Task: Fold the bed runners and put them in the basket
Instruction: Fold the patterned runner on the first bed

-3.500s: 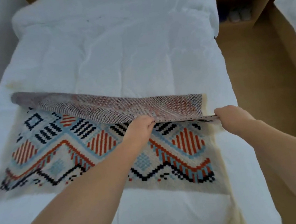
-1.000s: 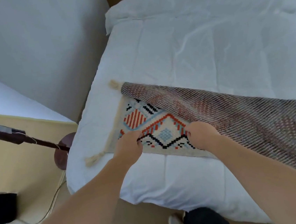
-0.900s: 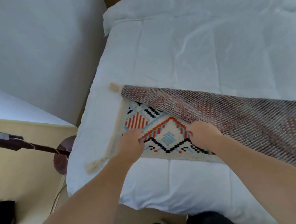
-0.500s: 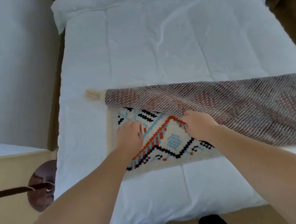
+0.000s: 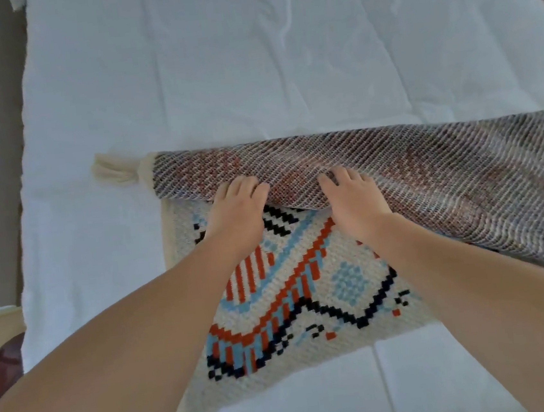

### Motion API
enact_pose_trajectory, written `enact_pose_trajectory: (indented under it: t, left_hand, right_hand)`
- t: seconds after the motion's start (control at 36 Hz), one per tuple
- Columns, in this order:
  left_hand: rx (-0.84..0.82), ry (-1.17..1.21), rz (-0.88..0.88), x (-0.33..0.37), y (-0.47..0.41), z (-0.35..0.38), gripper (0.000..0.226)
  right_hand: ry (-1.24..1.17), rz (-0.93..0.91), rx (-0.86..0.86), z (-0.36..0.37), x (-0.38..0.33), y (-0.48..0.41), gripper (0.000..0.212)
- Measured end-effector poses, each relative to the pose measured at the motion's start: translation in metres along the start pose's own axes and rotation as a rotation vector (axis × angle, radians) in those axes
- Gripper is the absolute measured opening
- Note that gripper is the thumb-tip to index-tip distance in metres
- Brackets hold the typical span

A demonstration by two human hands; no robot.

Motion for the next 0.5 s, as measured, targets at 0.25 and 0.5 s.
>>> enact_pose_trajectory:
  t: [0.25,0.5]
  left_hand:
    - [0.293,-0.085,-0.061,0.003,-0.055,-0.033,0.044]
    - [0.272,-0.149,-0.025,0.013,-0.085,-0.031,0.039]
  right_hand:
    - [-0.476,0.15,0.12,-0.017,0.049,-0.042,0.023]
    - [-0.407,0.182,0.195,-0.023,0.07,-0.059,0.021]
Point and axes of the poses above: each hand's wrist, its own y-axis away from the middle knuckle, its own z-axis out of the palm, x = y × z, the point moved 4 cm from there along -y, towards the middle knuckle, and after that the axes turned 13 degrees about -x, right-handed, at the moved point
